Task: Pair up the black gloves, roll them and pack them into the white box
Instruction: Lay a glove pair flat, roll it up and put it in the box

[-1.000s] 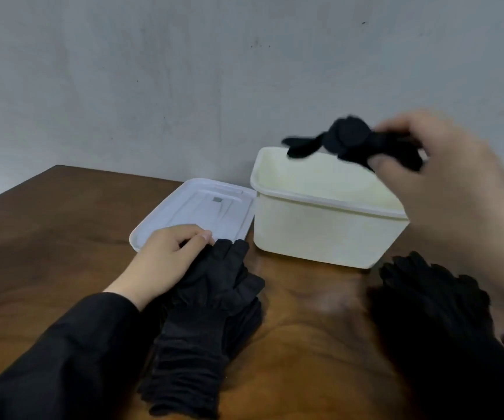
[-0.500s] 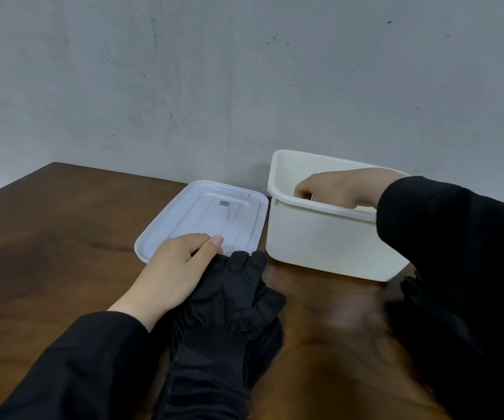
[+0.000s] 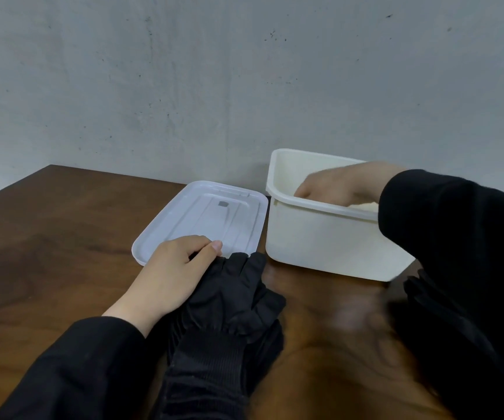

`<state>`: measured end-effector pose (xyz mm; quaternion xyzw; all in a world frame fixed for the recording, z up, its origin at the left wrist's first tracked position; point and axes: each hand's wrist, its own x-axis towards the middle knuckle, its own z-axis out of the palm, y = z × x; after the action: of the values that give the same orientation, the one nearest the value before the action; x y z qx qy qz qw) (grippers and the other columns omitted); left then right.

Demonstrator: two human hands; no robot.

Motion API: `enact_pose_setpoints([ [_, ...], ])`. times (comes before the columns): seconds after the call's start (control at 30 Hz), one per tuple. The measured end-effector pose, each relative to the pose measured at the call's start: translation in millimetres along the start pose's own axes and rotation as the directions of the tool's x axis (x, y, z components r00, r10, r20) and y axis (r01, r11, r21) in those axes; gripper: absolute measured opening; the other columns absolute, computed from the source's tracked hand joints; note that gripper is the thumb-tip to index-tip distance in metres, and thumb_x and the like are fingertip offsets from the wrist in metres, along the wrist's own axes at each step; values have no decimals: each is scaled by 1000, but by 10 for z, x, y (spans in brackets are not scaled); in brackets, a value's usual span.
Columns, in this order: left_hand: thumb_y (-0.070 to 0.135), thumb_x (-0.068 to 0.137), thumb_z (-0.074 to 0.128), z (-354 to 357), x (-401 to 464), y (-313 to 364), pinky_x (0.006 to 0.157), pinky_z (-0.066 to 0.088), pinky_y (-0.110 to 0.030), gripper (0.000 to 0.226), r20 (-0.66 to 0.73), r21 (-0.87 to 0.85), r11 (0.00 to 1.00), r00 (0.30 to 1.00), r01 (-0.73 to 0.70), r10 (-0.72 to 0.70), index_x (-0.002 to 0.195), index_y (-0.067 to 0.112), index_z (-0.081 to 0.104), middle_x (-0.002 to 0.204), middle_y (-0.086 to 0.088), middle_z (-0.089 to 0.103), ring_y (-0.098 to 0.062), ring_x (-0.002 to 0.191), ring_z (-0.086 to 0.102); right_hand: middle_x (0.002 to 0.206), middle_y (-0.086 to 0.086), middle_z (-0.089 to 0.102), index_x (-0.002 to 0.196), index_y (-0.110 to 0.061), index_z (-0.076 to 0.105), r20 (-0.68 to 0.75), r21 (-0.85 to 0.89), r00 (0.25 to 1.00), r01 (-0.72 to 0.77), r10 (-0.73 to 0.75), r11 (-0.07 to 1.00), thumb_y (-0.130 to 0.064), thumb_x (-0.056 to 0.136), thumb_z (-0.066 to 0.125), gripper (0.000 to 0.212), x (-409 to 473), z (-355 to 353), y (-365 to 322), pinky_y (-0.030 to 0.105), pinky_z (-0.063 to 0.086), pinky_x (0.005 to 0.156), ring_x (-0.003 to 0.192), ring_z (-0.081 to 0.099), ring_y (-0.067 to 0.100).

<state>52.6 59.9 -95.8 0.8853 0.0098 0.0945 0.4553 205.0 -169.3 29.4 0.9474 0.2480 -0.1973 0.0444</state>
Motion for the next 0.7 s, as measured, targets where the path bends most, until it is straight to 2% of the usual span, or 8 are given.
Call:
enact_pose_setpoints([
  [0.1, 40, 100, 49, 8, -21, 10, 83, 49, -31, 40, -50, 0, 1000, 999, -7, 7, 86, 9, 70, 89, -5, 70, -15, 87, 61, 86, -5, 73, 91, -22, 72, -323, 214, 946, 63, 9, 975, -34, 99, 53, 24, -401, -117, -15, 32, 58, 78, 82, 69, 14],
  [0.2, 38, 100, 51, -2, -59, 90, 74, 38, -3, 31, -137, 14, 1000, 990, -23, 25, 87, 21, 74, 91, 12, 71, 7, 94, 57, 69, 2, 70, 81, -21, 70, -630, 312, 774, 181, 61, 933, -37, 99, 54, 29, -898, -64, -8, 35, 54, 67, 65, 65, 22],
  [0.27, 36, 100, 52, -18, -83, 122, 77, 36, -4, 27, -173, 42, 998, 983, -57, 63, 88, 25, 73, 95, 16, 70, 10, 97, 55, 65, 1, 66, 76, -21, 67, -782, 304, 617, 254, 89, 918, -38, 99, 54, 31, -1341, 101, 34, 31, 50, 62, 60, 61, 19],
  [0.33, 35, 100, 53, -51, -120, 147, 82, 42, -16, 24, -209, 84, 992, 972, -90, 106, 87, 27, 72, 96, 17, 70, 7, 97, 56, 64, 0, 62, 72, -20, 64, -840, 281, 532, 257, 108, 925, -38, 98, 54, 33, -1767, 406, 119, 24, 45, 57, 55, 55, 12],
  [0.43, 30, 98, 56, -112, -209, 283, 82, 42, -21, 23, -245, 101, 981, 951, -167, 187, 80, 28, 69, 95, 21, 67, 2, 91, 56, 66, -3, 63, 76, -27, 65, -777, 326, 600, 124, 191, 937, -46, 93, 50, 30, -2261, 1024, 345, 23, 46, 57, 56, 57, 14],
  [0.53, 29, 97, 58, -185, -345, 472, 76, 42, -18, 27, -238, 54, 983, 954, -177, 185, 73, 25, 69, 90, 18, 67, -1, 82, 57, 100, -29, 64, 97, -46, 65, -665, 321, 718, 25, 207, 947, -49, 89, 48, 19, -2602, 1520, 637, 28, 58, 75, 89, 64, -5],
  [0.63, 36, 97, 60, -165, -506, 520, 78, 47, -36, 25, -122, -13, 993, 985, -121, 118, 76, 26, 72, 80, 9, 70, -16, 80, 61, 126, -46, 47, 112, -59, 58, -456, 308, 879, 6, 142, 951, -63, 83, 46, 32, -2830, 1804, 876, 23, 54, 90, 113, 51, -18],
  [0.7, 41, 95, 60, -88, -595, 524, 74, 47, -37, 23, -13, 15, 997, 997, -78, 78, 82, 29, 74, 78, 3, 69, -21, 78, 61, 136, -52, 34, 119, -66, 53, -350, 313, 928, -11, 126, 950, -71, 78, 45, 41, -2919, 1880, 939, 21, 49, 97, 123, 46, -16],
])
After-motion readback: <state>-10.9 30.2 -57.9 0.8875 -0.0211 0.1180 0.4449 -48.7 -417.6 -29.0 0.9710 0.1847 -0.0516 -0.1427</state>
